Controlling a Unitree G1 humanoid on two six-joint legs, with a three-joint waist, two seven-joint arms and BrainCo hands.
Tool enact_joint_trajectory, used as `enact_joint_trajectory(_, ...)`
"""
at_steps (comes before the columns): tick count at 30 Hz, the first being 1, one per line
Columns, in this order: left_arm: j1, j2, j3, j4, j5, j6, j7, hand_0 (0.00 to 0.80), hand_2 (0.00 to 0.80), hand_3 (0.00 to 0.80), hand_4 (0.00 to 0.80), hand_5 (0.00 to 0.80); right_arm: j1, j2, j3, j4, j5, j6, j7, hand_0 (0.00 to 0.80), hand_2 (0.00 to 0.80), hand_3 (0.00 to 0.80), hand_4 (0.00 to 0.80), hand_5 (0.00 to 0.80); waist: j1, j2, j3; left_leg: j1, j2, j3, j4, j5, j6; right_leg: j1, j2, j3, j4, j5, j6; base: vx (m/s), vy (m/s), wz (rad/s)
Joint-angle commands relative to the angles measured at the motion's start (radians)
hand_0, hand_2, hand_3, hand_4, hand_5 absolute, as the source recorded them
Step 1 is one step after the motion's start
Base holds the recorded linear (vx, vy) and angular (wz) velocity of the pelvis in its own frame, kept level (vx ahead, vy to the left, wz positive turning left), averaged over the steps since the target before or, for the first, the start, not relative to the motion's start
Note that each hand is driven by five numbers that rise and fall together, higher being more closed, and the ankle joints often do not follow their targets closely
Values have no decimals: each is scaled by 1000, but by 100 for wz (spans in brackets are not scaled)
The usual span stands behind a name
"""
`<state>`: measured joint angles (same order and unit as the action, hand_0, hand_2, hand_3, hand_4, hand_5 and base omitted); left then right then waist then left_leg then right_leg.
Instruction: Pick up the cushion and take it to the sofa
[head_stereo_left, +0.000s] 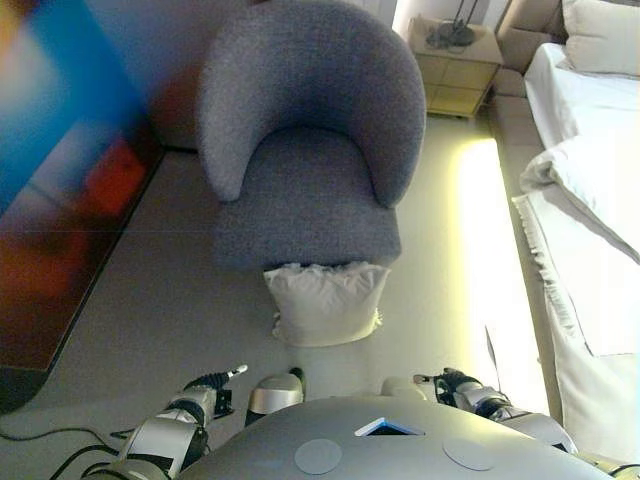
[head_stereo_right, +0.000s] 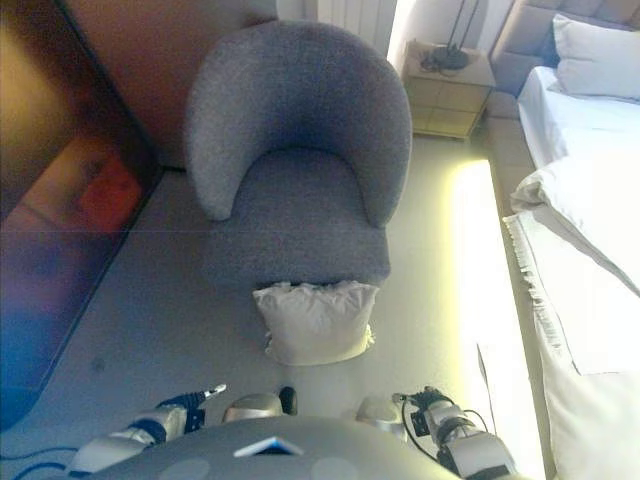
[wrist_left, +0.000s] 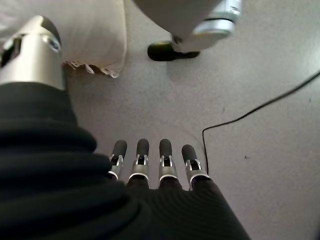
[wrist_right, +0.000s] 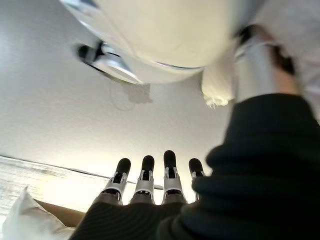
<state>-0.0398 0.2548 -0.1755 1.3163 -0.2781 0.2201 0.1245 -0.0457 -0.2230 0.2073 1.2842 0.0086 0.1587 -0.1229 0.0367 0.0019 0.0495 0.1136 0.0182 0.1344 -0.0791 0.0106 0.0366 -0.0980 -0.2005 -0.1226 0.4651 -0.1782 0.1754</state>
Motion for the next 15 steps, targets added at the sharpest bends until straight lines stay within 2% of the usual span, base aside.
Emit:
enact_joint_trajectory(1,-48,14,13,4,-34,26,22,0,0,0,0,0,-10,-35,4,7,9,-7,-28,0,0,0,0,0,-15,-15,52,-43,-20,-42,51,-51,-9,12,10,-48,-144,189,-39,164,-137,23)
enact_joint_trajectory(3,-39,12,20,11,-37,15,27,0,0,0,0,0,-5,-33,4,-3,4,-3,-33,0,0,0,0,0,-23,-26,59,-17,-9,-45,35,-61,-24,21,-9,-40,-235,212,-30,165,-156,23)
enact_joint_trajectory(7,-18,9,28,19,-39,1,40,0,0,0,0,0,5,-33,3,6,-34,0,-27,0,0,0,0,0,-28,-33,58,6,8,-63,21,-67,-36,64,9,-5,-310,196,-23,157,-138,24)
enact_joint_trajectory(9,-10,7,42,26,-35,-6,56,0,0,0,0,0,10,-34,5,13,-64,4,5,0,0,0,0,0,-16,-36,50,11,23,-69,19,-63,-50,117,28,-13,-364,159,-35,156,-159,14)
enact_joint_trajectory(13,-9,-2,46,28,29,-28,51,0,0,0,0,0,3,-37,30,15,-72,23,32,0,0,0,0,0,5,-43,51,-8,44,-77,45,-58,-77,172,48,-23,-417,143,-53,97,-160,16)
enact_joint_trajectory(15,-23,-13,27,24,5,-42,85,0,0,0,0,0,-19,-43,52,9,-64,34,32,0,0,0,0,0,17,-47,69,-68,58,-72,136,-67,-98,168,43,-33,-419,140,-67,-90,-80,12)
